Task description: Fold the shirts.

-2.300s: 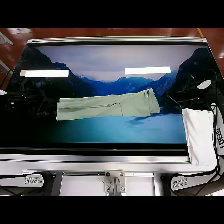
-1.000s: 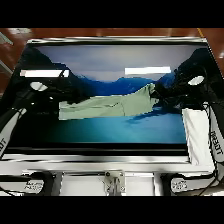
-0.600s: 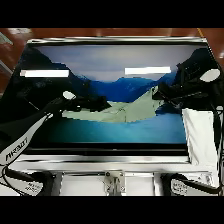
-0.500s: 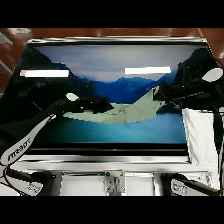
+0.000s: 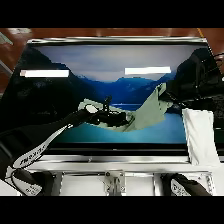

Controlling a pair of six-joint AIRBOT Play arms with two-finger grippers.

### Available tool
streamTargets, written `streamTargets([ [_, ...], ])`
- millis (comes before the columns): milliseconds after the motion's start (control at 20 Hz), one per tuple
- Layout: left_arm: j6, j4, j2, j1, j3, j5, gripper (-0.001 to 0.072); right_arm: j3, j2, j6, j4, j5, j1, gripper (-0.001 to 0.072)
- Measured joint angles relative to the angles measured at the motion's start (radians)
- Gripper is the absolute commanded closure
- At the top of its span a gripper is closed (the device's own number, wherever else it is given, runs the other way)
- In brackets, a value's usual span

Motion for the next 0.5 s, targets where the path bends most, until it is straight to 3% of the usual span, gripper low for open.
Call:
streamTargets([
  [250,0.040,-0.017,0.100,0.127,0.004,0.030,0.0674,-0.002,0.024,0.012,-0.039,-0.035,0.106,0.0646],
  [500,0.051,0.117,0.362,0.444,0.005,-0.020,0.0673,-0.004,-0.045,0.048,-0.087,-0.327,0.391,0.0646],
])
